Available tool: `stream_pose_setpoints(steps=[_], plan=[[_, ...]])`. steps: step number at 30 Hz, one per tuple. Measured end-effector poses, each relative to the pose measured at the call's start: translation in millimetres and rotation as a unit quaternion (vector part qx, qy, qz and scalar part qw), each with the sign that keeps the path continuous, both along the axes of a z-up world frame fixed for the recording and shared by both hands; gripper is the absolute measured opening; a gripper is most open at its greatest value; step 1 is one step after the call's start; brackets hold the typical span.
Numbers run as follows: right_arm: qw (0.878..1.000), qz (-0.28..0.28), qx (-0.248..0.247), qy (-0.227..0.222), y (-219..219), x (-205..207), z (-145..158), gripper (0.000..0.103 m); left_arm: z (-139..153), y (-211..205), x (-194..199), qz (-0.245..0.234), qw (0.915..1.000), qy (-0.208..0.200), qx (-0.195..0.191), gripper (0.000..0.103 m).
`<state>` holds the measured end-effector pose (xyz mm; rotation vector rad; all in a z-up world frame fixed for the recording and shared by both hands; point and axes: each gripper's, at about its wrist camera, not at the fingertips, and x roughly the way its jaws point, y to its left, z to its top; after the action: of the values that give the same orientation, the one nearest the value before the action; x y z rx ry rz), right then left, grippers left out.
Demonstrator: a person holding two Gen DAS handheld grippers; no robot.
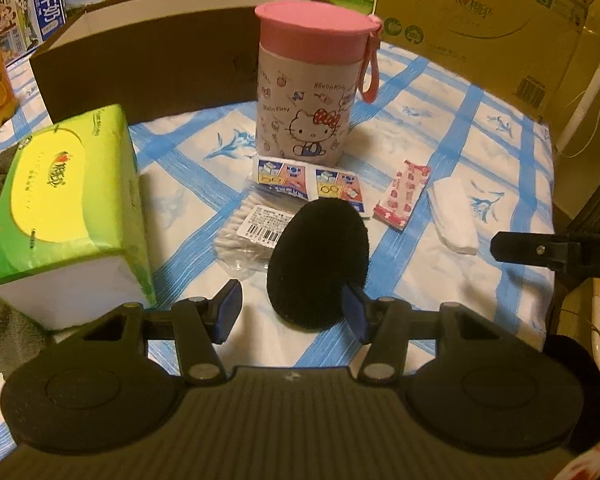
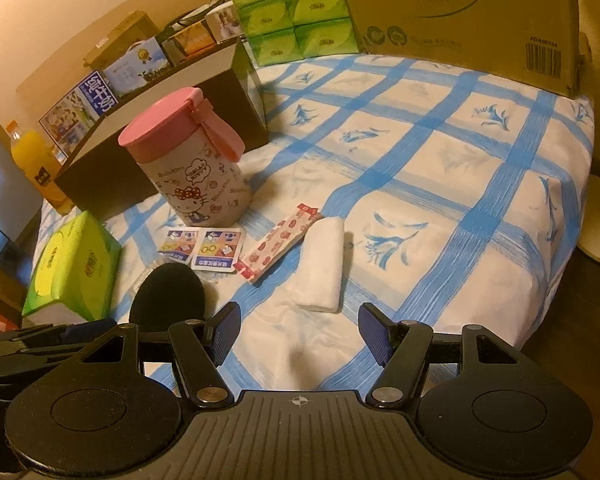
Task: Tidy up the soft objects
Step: 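Move both open tools toward the black foam pad and white rolled cloth, then grasp the black foam pad with the left tool while the right tool grasps the white rolled cloth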
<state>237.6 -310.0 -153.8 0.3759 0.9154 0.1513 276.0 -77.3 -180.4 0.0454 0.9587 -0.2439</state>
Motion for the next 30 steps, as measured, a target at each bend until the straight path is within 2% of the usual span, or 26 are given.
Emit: stream_pose_setpoints(steps=[6,8,11,16,20,24,26,30], plan=[[1.000,-0.005,0.001,0.008,-2,1,-5,0.065,-11,-3,8,0.003,1.0000,0.008,-0.002,0.049],[1.000,-0.007,0.002,0.011,-4,1,-6,0.065,-12,-4,8,0.002,0.9999,0.008,-0.007,0.041],[1.000,-0.009,0.002,0.012,-4,1,-8,0.065,-11,-8,7,-0.001,1.0000,0.003,-0.009,0.034],[1.000,-0.009,0.003,0.013,-4,0,-8,0.065,0,-19,-5,-0.027,0.9989,-0.037,0.012,0.019],[1.000,-0.009,0.004,0.014,-3,0,-9,0.065,7,-30,-12,-0.045,0.9976,-0.051,0.016,0.017],[1.000,-0.008,0.004,0.015,-3,0,-10,0.065,9,-42,-15,-0.070,0.9967,-0.041,-0.008,0.017],[1.000,-0.010,0.003,0.017,-4,0,-11,0.065,7,-48,-15,-0.079,0.9961,-0.040,-0.007,0.017],[1.000,-0.013,0.002,0.020,-7,1,-15,0.065,-1,-54,-8,-0.073,0.9968,-0.028,-0.012,0.017]])
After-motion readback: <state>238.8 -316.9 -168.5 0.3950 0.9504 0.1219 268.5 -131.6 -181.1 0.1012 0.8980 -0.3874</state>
